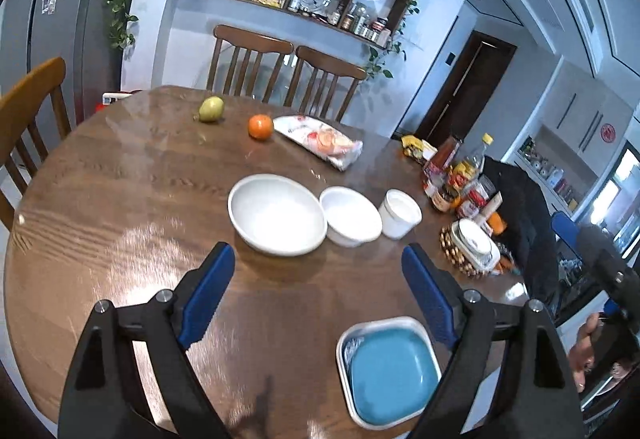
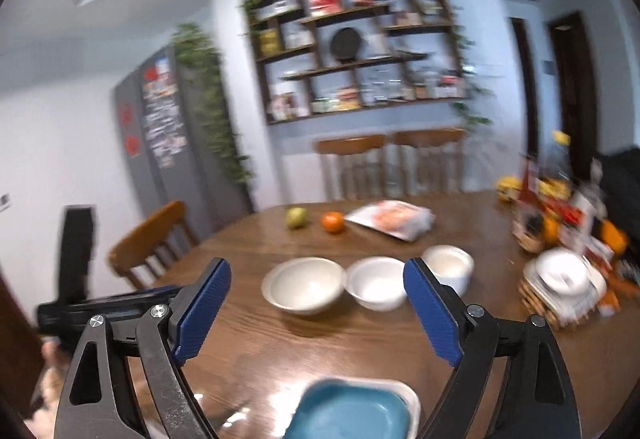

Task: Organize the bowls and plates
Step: 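Move both grippers toward the large white bowl, then close both grippers on the large white bowl rim and lift it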

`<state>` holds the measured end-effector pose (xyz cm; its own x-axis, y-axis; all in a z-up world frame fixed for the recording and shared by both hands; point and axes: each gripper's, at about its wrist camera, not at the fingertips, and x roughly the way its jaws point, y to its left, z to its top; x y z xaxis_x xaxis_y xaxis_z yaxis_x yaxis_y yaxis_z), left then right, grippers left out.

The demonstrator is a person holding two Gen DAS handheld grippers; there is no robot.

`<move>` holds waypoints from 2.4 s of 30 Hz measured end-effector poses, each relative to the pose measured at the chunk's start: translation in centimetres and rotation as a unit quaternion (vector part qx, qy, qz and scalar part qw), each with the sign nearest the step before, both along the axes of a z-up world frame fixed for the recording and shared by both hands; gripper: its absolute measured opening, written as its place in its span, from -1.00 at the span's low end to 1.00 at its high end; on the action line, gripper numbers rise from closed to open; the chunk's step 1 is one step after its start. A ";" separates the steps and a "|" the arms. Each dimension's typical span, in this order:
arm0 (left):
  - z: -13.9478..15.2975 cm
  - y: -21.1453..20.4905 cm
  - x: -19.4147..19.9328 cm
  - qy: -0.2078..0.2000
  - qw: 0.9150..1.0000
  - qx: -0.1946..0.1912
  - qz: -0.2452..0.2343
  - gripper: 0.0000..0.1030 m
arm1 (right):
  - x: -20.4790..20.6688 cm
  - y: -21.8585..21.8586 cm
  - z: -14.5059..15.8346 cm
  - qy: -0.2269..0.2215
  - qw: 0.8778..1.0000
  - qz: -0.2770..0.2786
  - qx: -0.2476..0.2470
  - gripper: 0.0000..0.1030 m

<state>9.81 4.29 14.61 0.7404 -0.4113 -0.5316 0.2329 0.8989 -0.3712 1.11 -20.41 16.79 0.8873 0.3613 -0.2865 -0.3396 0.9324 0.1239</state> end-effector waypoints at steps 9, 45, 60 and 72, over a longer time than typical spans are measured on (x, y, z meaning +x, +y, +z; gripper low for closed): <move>-1.8 -0.1 8.1 0.052 0.997 0.022 0.061 0.66 | 13.4 3.8 1.6 0.128 0.988 0.085 -0.002 0.72; -13.9 -1.7 15.4 0.199 0.978 0.039 0.050 -0.15 | 31.9 6.5 -15.5 0.311 0.941 0.102 -0.085 0.17; -11.3 -2.7 12.7 0.151 0.987 0.051 0.025 -0.13 | 28.9 6.3 -13.5 0.281 0.950 0.092 -0.099 0.18; -10.3 -5.0 10.3 0.124 0.990 0.035 -0.056 -0.11 | 23.9 1.9 -12.1 0.263 0.962 0.036 -0.070 0.18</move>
<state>20.12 -0.67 4.35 0.5357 -0.4390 -0.7214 0.2427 0.8983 -0.3664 25.01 -18.47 4.66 0.5812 0.3411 -0.7388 -0.3279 0.9291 0.1711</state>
